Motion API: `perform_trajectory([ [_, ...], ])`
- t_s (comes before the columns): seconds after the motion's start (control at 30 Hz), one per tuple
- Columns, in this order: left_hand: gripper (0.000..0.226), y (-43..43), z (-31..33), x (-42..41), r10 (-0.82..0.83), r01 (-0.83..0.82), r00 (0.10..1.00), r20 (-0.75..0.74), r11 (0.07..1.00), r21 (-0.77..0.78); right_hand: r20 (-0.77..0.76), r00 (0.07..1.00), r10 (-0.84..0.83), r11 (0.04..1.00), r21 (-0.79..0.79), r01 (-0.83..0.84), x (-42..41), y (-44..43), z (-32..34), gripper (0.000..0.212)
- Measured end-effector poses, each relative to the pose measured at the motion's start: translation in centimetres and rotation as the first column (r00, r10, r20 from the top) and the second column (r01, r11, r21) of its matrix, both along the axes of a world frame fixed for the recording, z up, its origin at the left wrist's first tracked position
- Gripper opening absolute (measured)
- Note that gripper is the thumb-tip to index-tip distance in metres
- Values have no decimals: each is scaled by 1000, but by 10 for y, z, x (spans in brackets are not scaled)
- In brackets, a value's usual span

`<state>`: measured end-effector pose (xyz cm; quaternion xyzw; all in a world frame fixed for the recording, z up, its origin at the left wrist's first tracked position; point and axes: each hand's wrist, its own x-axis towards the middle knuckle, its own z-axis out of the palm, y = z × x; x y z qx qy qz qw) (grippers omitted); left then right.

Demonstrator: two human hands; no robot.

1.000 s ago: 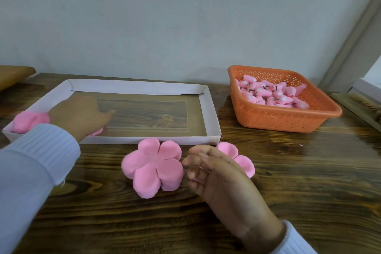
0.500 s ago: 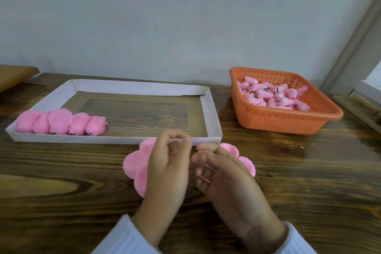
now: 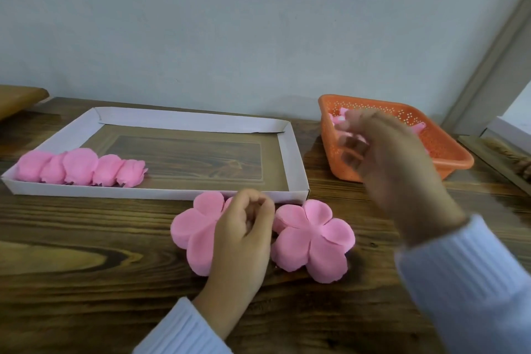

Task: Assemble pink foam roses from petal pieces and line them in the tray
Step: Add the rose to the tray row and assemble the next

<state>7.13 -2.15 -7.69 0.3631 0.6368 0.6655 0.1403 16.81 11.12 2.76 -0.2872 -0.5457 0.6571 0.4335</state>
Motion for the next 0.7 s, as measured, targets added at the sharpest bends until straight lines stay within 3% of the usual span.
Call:
perform_trajectory([
  [0.1,16,0,1,3,-9,10,999,-44,1000,26,201,962,-184,983,64,175,-11,67,8,19],
  [0.17,15,0,0,3,-17,19,999,-46,999,43,416,871,-262,963,167,210,-14,108,-2,18],
  [0.27,11,2,-3,5,-57,60,995,-81,998,36,703,619,-349,922,376,93,-14,151,-22,20],
  [0.33,16,3,-6,7,-72,75,986,-149,997,20,815,461,-350,913,408,-27,-17,163,-27,31],
  [0.47,18,3,-7,10,-117,120,969,-217,993,4,881,406,-243,948,304,-92,-28,173,-27,34],
  [0.7,22,2,-6,9,-151,151,964,-218,988,-15,912,269,-310,917,362,-168,-34,174,-28,29],
])
